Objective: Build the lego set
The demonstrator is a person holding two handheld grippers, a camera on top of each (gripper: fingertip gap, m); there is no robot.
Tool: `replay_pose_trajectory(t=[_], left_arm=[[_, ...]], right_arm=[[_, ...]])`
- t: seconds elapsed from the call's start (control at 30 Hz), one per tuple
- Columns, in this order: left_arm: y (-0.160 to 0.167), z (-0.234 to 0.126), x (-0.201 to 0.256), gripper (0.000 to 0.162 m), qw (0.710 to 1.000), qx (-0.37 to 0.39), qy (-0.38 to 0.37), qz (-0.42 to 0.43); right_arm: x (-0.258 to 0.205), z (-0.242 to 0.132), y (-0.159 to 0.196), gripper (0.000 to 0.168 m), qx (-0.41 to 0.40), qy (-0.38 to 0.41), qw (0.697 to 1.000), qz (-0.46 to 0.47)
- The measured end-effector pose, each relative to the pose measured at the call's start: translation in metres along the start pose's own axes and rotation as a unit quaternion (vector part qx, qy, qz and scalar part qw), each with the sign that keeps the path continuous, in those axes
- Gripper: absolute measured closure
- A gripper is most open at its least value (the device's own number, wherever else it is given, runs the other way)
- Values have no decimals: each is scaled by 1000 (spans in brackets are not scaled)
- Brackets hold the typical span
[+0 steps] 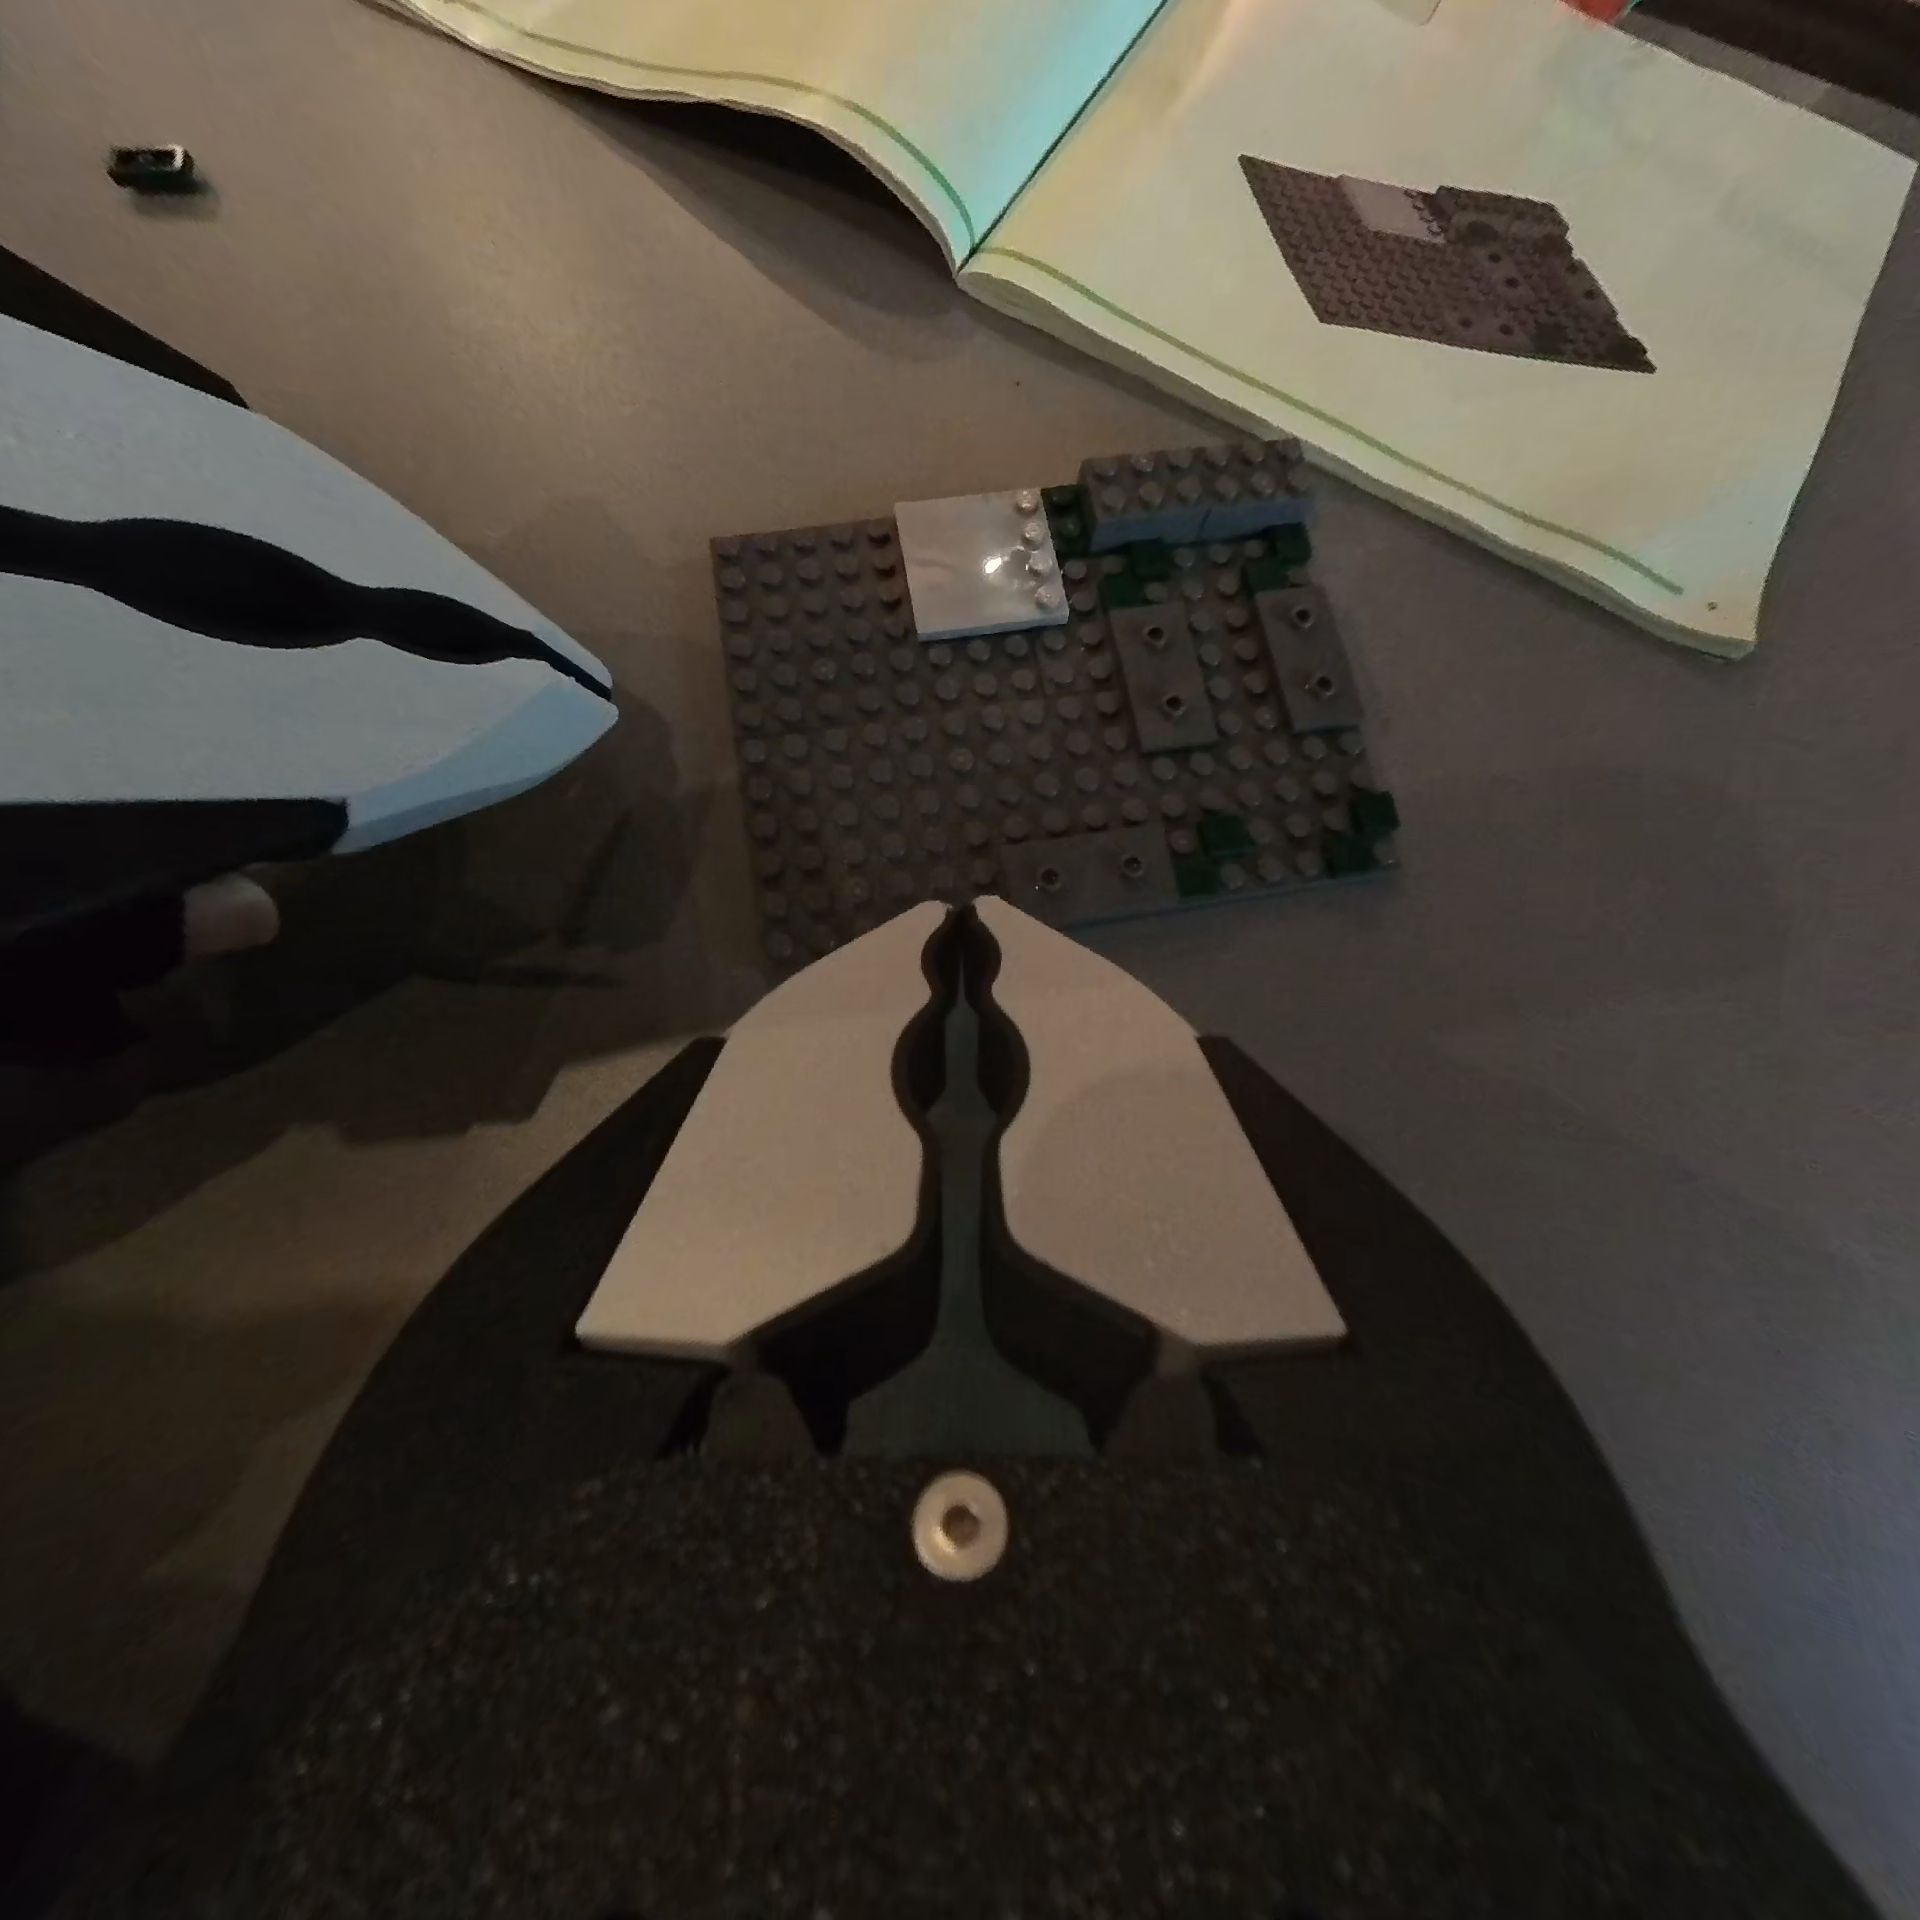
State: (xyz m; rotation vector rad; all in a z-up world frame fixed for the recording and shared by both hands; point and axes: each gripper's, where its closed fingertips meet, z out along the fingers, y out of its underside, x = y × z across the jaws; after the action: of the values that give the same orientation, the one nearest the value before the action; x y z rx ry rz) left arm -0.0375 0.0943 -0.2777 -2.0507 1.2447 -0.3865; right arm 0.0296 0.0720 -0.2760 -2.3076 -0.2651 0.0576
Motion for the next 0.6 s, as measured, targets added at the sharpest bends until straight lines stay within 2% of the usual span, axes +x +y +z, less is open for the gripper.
replay_pose_trajectory(t=[0.23,0.43,0.6], left_arm=[[-7,-4,1,162,1000,3,-9,23],[-36,-12,-7,162,997,13,-27,64],[-66,-8,-24,162,994,19,-48,92]], right_arm=[[2,-12,-9,168,14,-7,1000,-1],[31,-30,-34,168,34,8,999,-15],[68,-27,-59,168,38,20,999,-29]])
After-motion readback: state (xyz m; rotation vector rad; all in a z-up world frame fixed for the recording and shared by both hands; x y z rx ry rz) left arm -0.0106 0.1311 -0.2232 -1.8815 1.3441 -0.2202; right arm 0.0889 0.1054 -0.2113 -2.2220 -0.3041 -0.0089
